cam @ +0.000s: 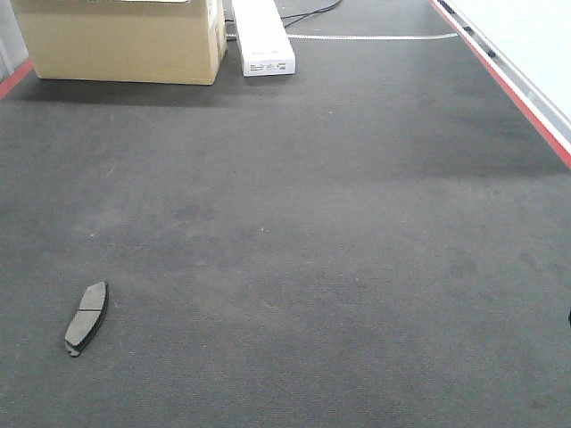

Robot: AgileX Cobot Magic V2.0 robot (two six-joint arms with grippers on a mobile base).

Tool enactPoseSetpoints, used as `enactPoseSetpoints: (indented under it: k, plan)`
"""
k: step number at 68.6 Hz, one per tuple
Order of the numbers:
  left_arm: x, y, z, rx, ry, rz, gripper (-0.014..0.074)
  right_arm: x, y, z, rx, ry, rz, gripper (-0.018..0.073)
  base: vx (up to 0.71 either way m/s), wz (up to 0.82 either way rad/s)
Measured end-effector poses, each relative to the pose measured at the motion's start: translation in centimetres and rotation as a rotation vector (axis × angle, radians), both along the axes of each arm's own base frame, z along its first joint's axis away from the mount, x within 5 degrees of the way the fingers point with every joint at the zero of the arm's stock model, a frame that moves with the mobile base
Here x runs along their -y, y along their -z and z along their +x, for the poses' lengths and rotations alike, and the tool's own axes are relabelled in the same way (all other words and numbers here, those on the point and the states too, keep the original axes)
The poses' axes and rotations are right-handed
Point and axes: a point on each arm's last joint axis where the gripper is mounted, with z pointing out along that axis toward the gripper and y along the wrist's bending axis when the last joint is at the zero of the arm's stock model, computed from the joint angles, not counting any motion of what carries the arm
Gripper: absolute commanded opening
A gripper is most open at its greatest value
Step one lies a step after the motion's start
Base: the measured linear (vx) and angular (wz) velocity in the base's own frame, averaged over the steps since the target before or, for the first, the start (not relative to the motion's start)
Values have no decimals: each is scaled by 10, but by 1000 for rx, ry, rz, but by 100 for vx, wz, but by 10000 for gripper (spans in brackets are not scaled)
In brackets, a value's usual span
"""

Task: Move and align brake pads A on conveyor
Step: 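Move the right gripper's held pad down toward the belt, then set the right gripper's pad on the belt and open it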

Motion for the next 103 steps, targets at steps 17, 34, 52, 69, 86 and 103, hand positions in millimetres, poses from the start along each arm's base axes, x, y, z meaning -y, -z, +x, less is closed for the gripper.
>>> enactPoseSetpoints:
  k: [17,34,52,69,86,103]
  plan:
    - [0,0,0,0,0,0,450,-2,2,13,-86,-2,-14,-7,0,0]
    - [0,0,0,0,0,0,450,-12,14,71,-342,-6,-53,-7,0,0]
    - [0,0,0,0,0,0,450,-23,46,138,-610,-7,-85,1,0,0]
    - [0,0,0,0,0,0,450,-31,86,187,-778,-7,-111,10,0,0]
    - [0,0,0,0,0,0,450,-37,127,229,-945,-10,-141,35,0,0]
    - [0,0,0,0,0,0,450,-42,150,258,-1043,-17,-162,174,0,0]
